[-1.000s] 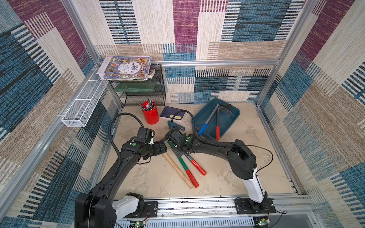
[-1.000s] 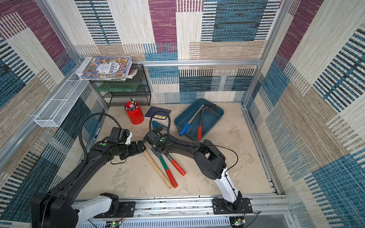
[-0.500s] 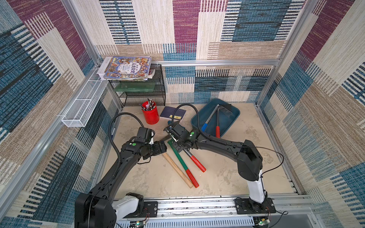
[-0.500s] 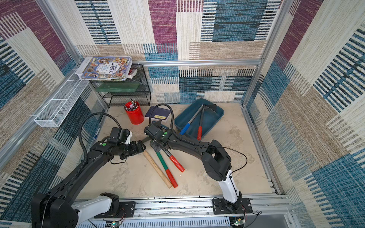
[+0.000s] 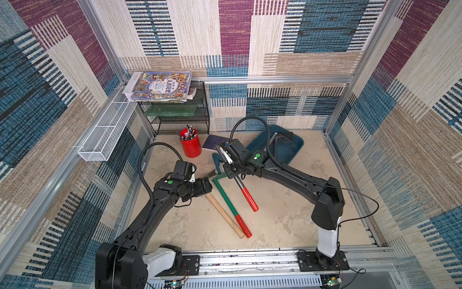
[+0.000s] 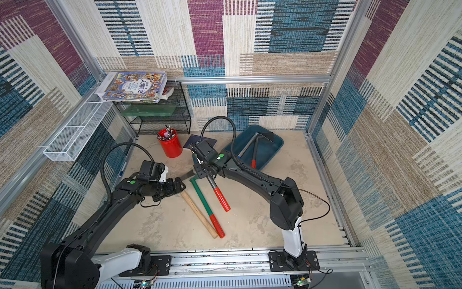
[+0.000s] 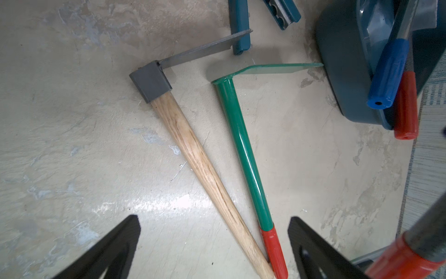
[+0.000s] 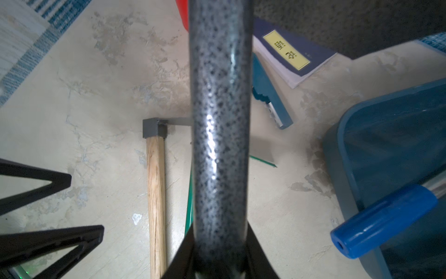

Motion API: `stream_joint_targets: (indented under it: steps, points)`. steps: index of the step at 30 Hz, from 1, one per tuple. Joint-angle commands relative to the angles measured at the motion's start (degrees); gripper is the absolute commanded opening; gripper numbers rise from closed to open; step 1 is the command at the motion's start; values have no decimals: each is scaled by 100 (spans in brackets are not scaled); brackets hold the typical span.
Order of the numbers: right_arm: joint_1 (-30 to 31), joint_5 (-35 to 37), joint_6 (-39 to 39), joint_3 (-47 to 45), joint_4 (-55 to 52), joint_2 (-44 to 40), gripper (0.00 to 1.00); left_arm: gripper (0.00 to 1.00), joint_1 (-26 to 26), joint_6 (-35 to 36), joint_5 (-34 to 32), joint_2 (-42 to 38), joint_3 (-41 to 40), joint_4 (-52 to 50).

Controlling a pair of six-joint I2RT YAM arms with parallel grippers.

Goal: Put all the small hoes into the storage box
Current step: Pick up the hoe from the center of the board, then place the hoe in the storage box.

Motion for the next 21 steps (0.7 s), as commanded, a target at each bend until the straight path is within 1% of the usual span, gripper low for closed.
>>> stream_joint_targets:
  steps: [1,7,13,21]
  points:
    - [-135,22,298,189,95,-139,0,99,4,27,109,19,33,40]
    - [-537,-218,684,254,139,-308,0,99,-5,86,91,-24,-9,66]
    - [-919,-229,1046,221,185,-442,0,99,-19,210,122,-77,-36,121]
    - [-1517,-532,1427,165,243,-483,0,99,-148,412,332,-214,-132,388]
